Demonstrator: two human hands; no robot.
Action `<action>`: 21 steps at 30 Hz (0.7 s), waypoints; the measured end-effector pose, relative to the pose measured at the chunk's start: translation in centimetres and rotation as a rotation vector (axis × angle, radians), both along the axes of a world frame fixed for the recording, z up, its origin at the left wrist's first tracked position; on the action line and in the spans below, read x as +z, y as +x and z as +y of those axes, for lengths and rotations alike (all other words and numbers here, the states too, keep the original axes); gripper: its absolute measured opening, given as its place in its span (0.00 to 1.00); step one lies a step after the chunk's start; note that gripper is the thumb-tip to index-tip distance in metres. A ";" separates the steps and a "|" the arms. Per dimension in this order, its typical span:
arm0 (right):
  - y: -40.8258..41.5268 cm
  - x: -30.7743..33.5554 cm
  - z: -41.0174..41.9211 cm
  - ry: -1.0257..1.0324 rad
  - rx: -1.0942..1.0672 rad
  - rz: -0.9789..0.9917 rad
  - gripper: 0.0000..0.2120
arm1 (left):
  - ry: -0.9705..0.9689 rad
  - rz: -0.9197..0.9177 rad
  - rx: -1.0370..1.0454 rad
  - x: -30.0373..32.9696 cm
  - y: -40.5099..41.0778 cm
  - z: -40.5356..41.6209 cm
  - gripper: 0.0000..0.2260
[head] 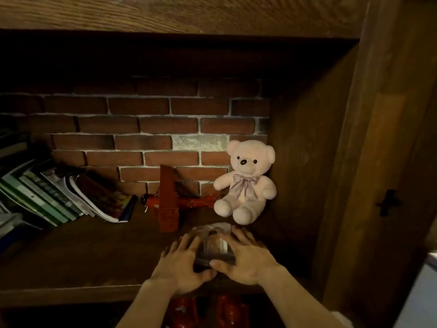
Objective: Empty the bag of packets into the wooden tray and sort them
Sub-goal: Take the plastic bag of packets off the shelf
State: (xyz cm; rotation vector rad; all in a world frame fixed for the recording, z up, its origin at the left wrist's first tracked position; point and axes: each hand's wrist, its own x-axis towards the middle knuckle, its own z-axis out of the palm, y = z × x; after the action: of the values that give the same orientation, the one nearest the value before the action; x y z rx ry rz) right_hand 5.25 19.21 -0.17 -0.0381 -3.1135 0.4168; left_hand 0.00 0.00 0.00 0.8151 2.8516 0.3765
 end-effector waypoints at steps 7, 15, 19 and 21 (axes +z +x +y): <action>0.2 -0.7 -0.5 -0.002 0.020 -0.027 0.40 | -0.006 0.012 0.013 -0.8 -0.2 0.0 0.35; 0.6 0.0 -0.4 0.101 0.010 0.060 0.26 | 0.088 0.182 0.042 0.5 0.8 -0.1 0.27; 1.3 1.9 0.2 0.139 0.007 0.230 0.11 | 0.144 0.253 0.079 2.5 1.3 -0.8 0.24; 1.6 3.2 0.3 0.129 0.012 0.313 0.06 | 0.193 0.302 0.083 3.8 1.7 -1.0 0.21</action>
State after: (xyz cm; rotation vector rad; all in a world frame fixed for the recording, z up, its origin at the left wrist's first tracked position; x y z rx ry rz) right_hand 6.89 19.52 3.08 0.0423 -2.8246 0.1973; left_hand 1.70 -1.04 3.83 0.8528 3.1748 0.5948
